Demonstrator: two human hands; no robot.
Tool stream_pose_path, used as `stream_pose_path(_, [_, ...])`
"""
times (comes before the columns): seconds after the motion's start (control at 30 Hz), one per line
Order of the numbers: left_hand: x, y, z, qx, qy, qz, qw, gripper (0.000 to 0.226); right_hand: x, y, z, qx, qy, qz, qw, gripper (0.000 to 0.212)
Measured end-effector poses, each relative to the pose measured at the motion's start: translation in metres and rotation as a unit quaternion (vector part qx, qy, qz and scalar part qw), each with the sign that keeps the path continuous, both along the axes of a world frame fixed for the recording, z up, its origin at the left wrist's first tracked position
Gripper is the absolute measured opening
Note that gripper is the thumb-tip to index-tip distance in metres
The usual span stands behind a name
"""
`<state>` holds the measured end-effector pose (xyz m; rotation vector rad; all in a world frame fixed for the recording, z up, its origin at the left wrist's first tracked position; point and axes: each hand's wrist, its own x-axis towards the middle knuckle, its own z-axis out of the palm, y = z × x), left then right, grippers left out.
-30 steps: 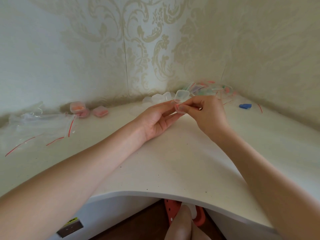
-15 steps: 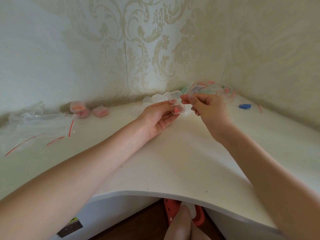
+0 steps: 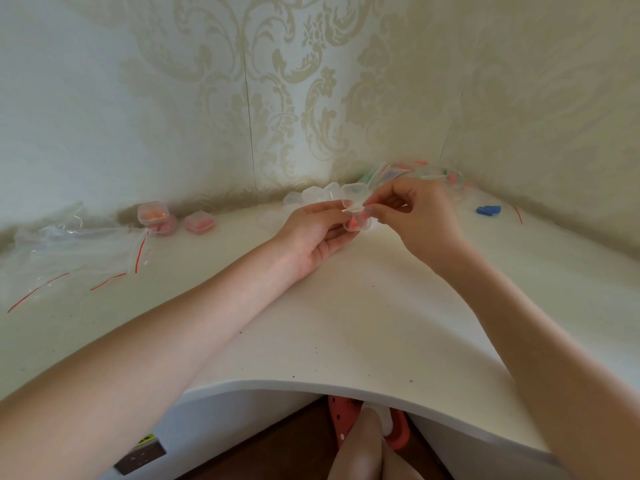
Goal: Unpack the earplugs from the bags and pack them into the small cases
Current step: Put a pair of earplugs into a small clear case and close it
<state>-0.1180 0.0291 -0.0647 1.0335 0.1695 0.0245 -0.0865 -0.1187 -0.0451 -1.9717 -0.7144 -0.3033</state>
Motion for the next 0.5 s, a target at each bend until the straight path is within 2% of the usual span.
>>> stream_pose_path(0.13, [0.0024,0.0007,-0.0018,0.016,0.003,0.005,1.0,0.024,0.0003,0.0007,-0.0023,-0.064,-0.017,-0.004,0.998,0.014])
stream_pose_path(0.3, [0.004,0.0007,-0.0045,0.043,-0.01,-0.025,0.999,0.03,-0.0027,0.0027,-0.0051,-0.054,-0.014,0.029,0.998,0.019])
stream_pose_path(0.5, [0.0012,-0.0006,-0.0027,0.036,-0.014,-0.027,0.999,0.025,0.0022,0.0053,-0.009,-0.055,-0.081,-0.045,0.994,0.021])
